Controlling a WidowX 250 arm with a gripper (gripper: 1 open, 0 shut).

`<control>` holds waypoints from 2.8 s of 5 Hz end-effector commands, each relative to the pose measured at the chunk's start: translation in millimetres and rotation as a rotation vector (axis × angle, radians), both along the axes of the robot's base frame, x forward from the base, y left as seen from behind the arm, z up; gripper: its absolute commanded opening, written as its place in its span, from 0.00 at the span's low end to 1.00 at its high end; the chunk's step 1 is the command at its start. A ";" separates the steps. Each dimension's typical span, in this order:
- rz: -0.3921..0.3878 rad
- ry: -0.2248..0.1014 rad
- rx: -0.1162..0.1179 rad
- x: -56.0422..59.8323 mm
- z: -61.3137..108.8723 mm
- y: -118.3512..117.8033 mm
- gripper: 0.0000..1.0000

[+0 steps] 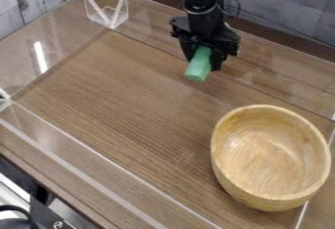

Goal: Move green object from inside the wooden bowl to the table next to it

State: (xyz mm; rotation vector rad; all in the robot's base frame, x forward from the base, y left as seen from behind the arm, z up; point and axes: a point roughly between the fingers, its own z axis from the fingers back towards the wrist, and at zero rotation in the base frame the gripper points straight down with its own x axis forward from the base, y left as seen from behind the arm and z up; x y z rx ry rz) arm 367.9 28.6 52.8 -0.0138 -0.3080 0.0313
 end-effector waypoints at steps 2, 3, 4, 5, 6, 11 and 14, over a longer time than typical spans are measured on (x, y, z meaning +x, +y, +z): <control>0.004 -0.072 0.016 8.5 18.9 16.3 0.00; 0.014 -0.073 0.019 6.6 17.6 23.1 0.00; 0.030 -0.072 0.020 6.0 17.9 33.7 0.00; 0.051 -0.070 0.020 7.7 19.1 45.8 0.00; 0.074 -0.069 0.019 10.0 18.5 58.2 0.00; 0.177 -0.055 -0.004 6.6 19.2 48.6 0.00; 0.191 -0.035 -0.021 0.9 25.4 64.0 1.00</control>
